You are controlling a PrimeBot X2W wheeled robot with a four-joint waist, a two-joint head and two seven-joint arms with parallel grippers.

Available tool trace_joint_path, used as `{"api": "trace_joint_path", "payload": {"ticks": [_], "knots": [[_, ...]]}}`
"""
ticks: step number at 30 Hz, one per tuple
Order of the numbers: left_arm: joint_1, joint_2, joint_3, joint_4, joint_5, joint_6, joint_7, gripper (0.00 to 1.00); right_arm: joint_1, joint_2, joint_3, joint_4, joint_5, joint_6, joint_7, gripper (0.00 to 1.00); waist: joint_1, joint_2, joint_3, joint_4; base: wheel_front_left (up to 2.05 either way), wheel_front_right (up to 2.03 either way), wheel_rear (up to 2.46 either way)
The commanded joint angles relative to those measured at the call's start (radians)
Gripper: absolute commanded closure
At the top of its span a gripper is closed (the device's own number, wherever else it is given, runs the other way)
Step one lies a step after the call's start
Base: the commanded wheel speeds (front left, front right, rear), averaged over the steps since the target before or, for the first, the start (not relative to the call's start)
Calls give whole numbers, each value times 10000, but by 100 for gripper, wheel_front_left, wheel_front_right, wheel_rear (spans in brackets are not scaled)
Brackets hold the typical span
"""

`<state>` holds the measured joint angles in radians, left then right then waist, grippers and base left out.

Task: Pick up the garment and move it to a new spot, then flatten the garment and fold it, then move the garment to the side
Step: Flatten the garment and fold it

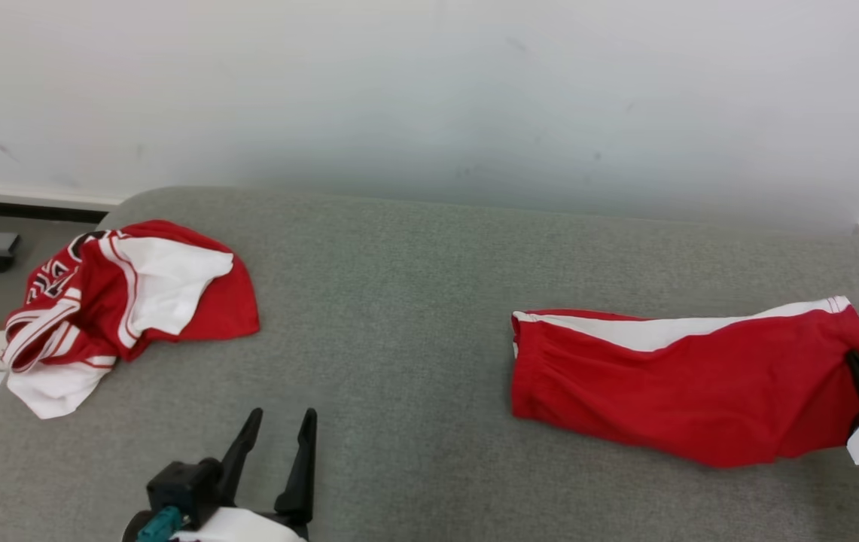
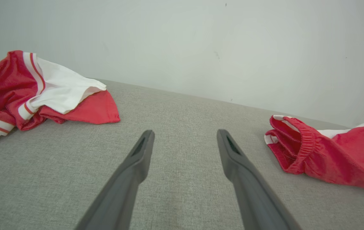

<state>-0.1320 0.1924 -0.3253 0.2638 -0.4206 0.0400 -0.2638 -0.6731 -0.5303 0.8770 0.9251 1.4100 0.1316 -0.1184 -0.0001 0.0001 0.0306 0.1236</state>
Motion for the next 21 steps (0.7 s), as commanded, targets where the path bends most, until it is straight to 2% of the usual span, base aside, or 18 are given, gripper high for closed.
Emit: {"api": "trace_joint_path", "payload": {"ticks": [1,5,10,21], "knots": [[197,-128,153,77,220,-140,-8,0,118,-100,-19,16,-20,-20,-233,100,1,-1,-82,-161,0,0,0],[276,-464,383,288,412,-440,-8,0,-193,-125,259,135,-485,-20,-558,100,1,-1,-122,-216,0,0,0],[316,-786,603,557,650,-729,-8,0,-828,212,820,-20,-1161,-20,-344,100,1,-1,-193,-102,0,0,0],[214,-1251,1015,1076,810,-1134,-5,0,-2233,1869,2141,667,-2154,-20,1783,100,1,-1,-250,782,0,0,0]]}}
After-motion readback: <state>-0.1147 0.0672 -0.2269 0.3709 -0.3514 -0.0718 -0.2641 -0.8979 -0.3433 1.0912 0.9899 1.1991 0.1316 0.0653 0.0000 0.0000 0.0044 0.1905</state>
